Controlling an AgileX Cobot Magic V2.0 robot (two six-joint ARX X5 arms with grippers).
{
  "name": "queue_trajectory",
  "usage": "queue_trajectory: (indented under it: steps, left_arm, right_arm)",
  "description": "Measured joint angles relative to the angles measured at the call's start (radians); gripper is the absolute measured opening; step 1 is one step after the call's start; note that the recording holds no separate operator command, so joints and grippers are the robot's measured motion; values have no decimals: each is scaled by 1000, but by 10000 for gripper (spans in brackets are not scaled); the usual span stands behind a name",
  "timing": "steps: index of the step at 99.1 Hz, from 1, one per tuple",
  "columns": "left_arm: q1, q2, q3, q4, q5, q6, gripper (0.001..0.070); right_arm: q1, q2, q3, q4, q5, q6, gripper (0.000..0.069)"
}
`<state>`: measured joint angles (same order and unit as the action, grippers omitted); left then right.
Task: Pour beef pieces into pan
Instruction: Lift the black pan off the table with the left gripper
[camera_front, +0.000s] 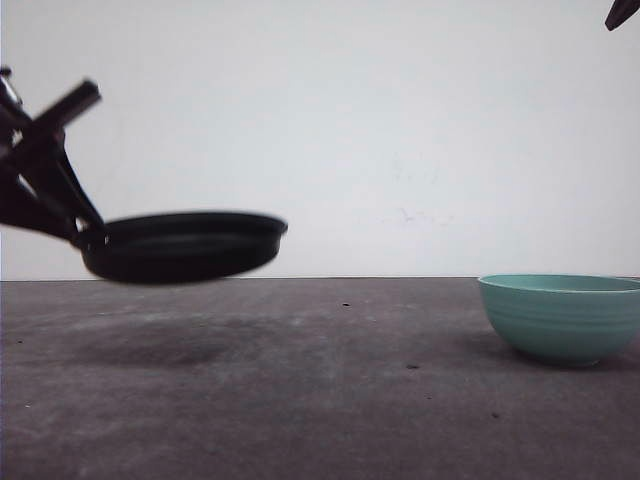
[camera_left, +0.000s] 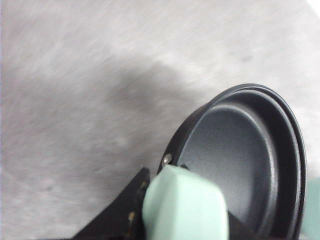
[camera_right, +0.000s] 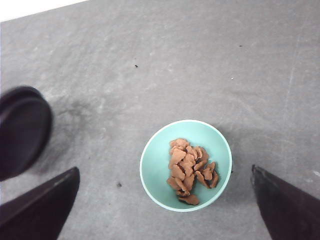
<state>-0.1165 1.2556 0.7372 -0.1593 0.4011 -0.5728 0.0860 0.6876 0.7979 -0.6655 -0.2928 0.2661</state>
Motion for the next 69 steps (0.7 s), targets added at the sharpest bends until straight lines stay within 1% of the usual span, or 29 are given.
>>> queue_trajectory:
  steps: [12,24,29,34,44,50,56,57,65,69]
  left_arm:
    - [0,-58,0,-26,37,-55,52]
    - [-3,-94,0,-62,70,-134,52]
    - [-10,-105,0,-76,86,-161,52]
    - [-21,-114,0,-91,101,-174,52]
    - [-46,-138,0,-115,118,-184,52]
    - [-58,-154,0,-119,120,-188,52]
    - [-69,-168,0,-119,119,-190,52]
    - [-70,-171,0,-119,119,-190,52]
    - [-79,-182,0,-119,119,-191,52]
    - [-83,-184,0,-119,119,-191,52]
  right_arm:
    - [-1,21,0,-2,81,0,683]
    - [-24,94,0,-9,130,1,683]
    - [-45,139,1,-9,131,1,683]
    - [-65,192,1,-6,123,1,683]
    - [-99,294,1,14,58,6,678]
    - [-114,352,1,44,11,22,630]
    - [-121,410,1,74,-32,37,548]
    - [-121,424,1,81,-41,41,525]
    - [-121,490,1,113,-60,61,425]
    - [-121,515,1,128,-69,69,395]
